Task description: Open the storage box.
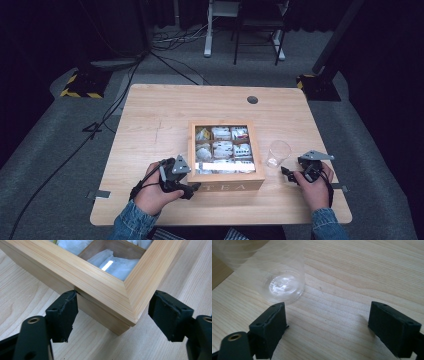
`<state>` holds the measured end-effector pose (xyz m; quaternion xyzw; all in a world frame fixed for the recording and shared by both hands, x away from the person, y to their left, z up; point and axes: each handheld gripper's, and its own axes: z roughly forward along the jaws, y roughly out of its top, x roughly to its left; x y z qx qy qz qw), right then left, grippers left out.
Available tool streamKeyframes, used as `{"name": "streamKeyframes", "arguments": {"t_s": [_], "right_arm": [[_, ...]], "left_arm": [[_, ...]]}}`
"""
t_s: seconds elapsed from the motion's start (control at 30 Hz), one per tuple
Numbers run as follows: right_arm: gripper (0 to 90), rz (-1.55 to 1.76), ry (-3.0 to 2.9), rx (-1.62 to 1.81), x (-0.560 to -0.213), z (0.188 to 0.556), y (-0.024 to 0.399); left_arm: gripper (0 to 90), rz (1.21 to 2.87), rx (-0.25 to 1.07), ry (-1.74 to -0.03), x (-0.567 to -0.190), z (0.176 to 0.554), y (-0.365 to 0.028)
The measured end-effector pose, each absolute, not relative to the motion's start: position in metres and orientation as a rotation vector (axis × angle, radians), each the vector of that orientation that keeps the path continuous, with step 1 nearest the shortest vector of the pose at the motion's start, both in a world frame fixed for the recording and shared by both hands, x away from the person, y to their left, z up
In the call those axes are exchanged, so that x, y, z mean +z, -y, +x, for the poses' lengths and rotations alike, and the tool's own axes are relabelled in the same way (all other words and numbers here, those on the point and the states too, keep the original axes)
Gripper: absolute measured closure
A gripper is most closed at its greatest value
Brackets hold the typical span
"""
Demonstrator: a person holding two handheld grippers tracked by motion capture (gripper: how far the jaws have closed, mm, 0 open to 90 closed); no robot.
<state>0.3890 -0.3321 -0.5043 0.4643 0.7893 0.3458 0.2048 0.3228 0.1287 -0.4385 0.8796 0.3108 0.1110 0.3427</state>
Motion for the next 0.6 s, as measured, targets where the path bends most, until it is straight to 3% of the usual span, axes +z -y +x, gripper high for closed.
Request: {"name": "streamKeyframes", "arguments": {"t_s": [0.6], "right_arm": [[14.8, 1.294, -2.201, 0.965, -0.504, 0.389, 0.332]], "left_arm": [[34.1, 2.268, 0.339, -0.814, -0.425, 0.32, -0.13]]}}
